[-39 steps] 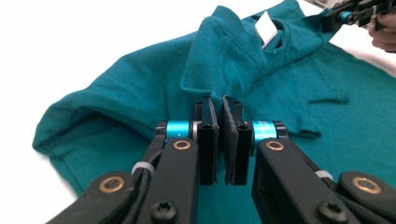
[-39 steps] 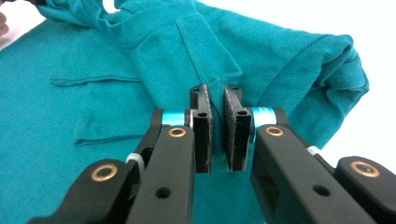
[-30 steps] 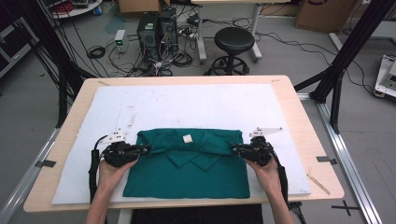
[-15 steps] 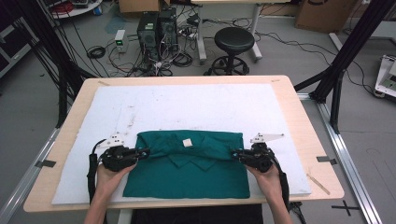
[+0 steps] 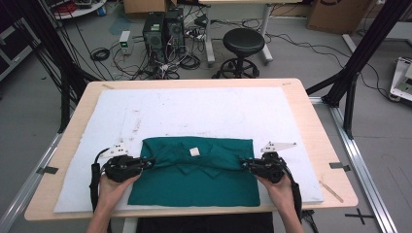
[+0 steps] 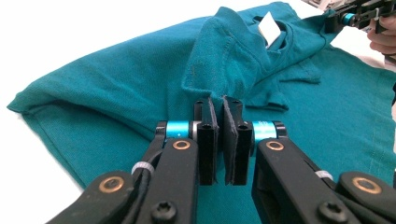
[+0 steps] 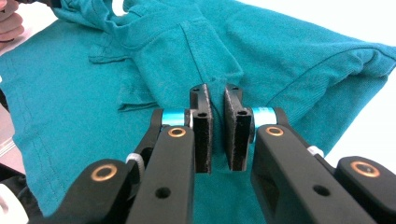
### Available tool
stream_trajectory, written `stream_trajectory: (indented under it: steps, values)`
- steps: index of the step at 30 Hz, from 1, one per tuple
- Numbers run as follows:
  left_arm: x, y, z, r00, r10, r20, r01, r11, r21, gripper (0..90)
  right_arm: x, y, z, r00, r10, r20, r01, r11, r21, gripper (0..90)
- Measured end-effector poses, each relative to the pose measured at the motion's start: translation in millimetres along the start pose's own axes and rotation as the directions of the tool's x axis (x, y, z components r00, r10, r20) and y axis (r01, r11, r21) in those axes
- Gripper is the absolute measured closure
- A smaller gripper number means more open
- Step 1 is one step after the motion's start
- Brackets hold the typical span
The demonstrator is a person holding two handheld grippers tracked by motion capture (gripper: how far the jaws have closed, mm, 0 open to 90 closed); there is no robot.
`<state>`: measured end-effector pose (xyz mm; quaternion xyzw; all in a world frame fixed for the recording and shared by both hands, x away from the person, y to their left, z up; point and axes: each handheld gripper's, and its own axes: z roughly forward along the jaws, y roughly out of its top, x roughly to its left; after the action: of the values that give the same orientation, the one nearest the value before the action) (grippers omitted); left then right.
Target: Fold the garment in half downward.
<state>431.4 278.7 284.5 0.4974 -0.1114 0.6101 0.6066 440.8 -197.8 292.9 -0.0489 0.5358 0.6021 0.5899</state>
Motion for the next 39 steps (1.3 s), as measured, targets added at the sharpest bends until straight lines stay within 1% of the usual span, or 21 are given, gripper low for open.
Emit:
stream_trajectory:
  steps: [10,14,22,30,31,32,34,35,39]
  values:
    - [-4.5,-2.9,-3.2,1.0000,0.004,0.003,-0.004,1.0000,0.004,84.6,3.0,-4.3,-1.0,1.0000,0.003,-0.001,-0.003,1.000,0.001,83.8]
    - [-6.0,-5.3,-3.7,1.0000,-0.002,0.004,0.002,1.0000,0.002,84.6,4.1,-10.2,-1.8,0.9999,0.014,-0.006,-0.014,1.000,-0.013,83.6]
    - [-7.6,-6.7,-3.7,1.0000,-0.008,0.002,0.008,1.0000,0.005,84.6,3.9,-12.3,-2.8,0.9998,0.015,-0.010,-0.015,1.000,-0.011,83.6]
    - [-13.7,-9.1,-10.0,0.9999,-0.011,0.010,0.011,0.9999,0.010,84.5,8.2,-14.7,-5.5,0.9999,0.009,-0.014,-0.009,1.000,-0.003,83.6]
    - [-14.6,-9.8,-10.4,0.9999,-0.008,0.010,0.008,0.9999,0.012,84.5,10.2,-16.1,-7.4,0.9998,0.009,-0.017,-0.009,1.000,-0.001,83.6]
    - [-16.3,-10.8,-11.2,0.9998,-0.015,0.011,0.015,0.9996,0.022,84.5,10.9,-17.0,-8.2,0.9998,0.008,-0.019,-0.008,1.000,0.000,83.6]
    - [-18.5,-10.8,-12.2,0.9999,-0.007,0.015,0.007,0.9996,0.028,84.5,11.7,-17.5,-8.9,0.9998,0.007,-0.020,-0.007,1.000,0.000,83.6]
    - [-21.6,-11.2,-14.2,0.9999,-0.001,0.017,0.001,0.9996,0.027,84.5,14.3,-19.1,-11.4,0.9998,0.003,-0.021,-0.003,1.000,0.003,83.6]
    - [-24.2,-12.9,-20.2,0.9997,0.000,0.025,0.000,0.9998,0.022,84.6,17.7,-22.2,-15.6,0.9997,0.001,-0.025,-0.001,1.000,0.000,83.6]
